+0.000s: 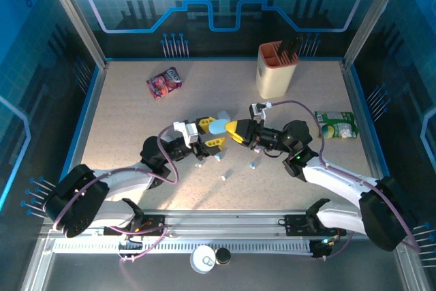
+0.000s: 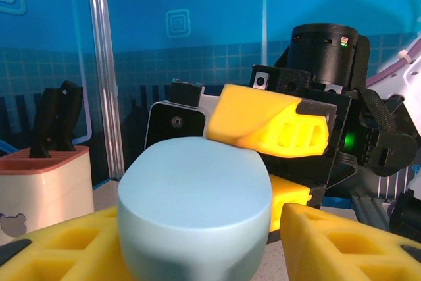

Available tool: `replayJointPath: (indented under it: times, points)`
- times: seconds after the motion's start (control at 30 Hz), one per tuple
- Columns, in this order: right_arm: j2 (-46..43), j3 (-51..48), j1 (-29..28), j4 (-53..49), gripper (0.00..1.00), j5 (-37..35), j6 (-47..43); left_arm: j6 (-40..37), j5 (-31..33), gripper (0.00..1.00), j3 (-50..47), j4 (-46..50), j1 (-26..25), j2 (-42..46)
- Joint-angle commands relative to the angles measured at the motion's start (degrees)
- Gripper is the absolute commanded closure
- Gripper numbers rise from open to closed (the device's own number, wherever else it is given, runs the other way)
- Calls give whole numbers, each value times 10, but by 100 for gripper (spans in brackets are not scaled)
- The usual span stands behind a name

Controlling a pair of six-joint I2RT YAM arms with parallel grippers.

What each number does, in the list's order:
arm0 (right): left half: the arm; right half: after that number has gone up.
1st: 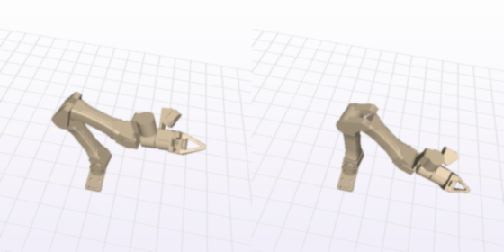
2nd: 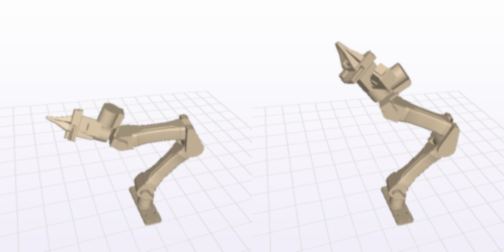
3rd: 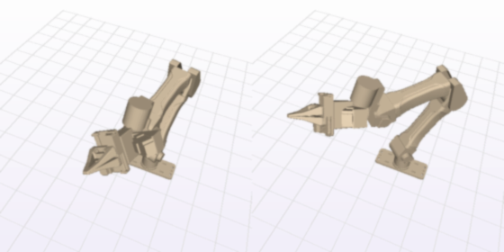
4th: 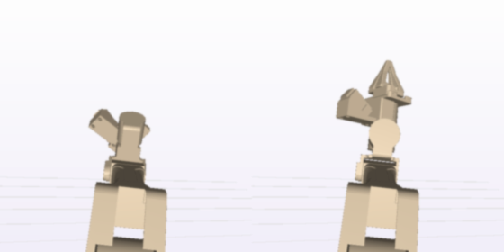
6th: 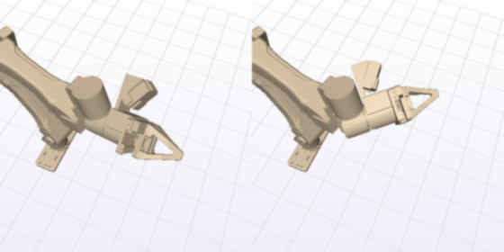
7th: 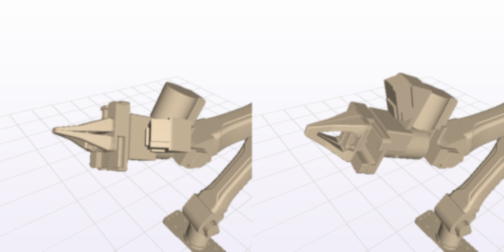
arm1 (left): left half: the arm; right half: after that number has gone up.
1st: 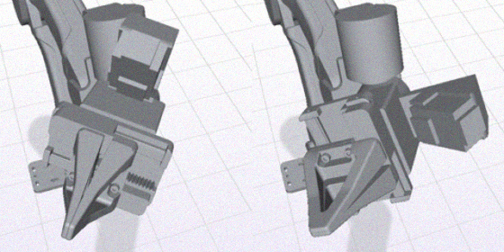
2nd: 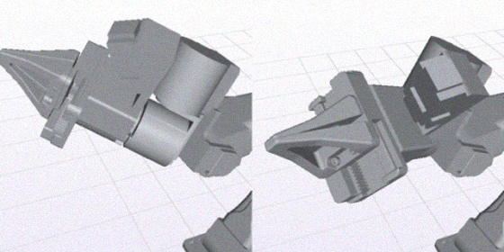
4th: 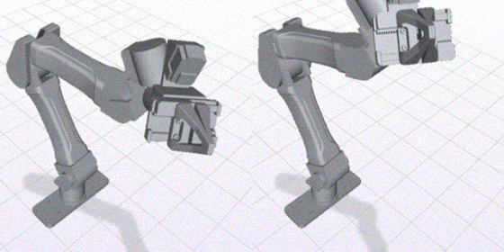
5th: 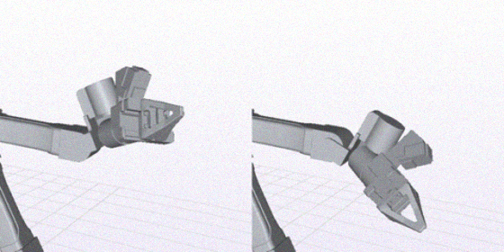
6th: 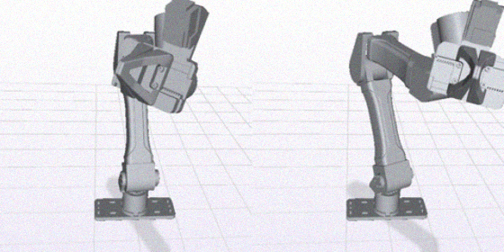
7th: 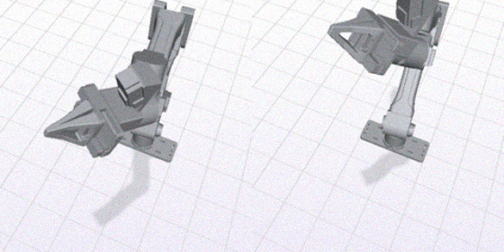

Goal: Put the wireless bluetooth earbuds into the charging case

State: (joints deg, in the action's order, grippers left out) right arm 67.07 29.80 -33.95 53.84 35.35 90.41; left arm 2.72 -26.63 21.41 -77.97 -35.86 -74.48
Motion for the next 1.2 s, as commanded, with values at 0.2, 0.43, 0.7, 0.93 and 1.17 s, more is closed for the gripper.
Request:
replayJointPath:
  times: [0.2,0.43,0.7,0.93,1.17]
  points:
    - [0,-6,8,5,78,3,-17,2,-9,48,16,-24,-3,-7]
    - [7,-9,10,8,78,5,-19,5,-18,55,16,-24,-3,-9]
    - [10,-14,14,0,77,7,-26,8,-23,69,17,-21,-4,-15]
    - [-14,-14,31,-43,49,7,-64,-12,-24,71,16,40,-4,-2]
    - [-89,15,76,-228,27,24,-258,-29,-57,69,10,154,-3,31]
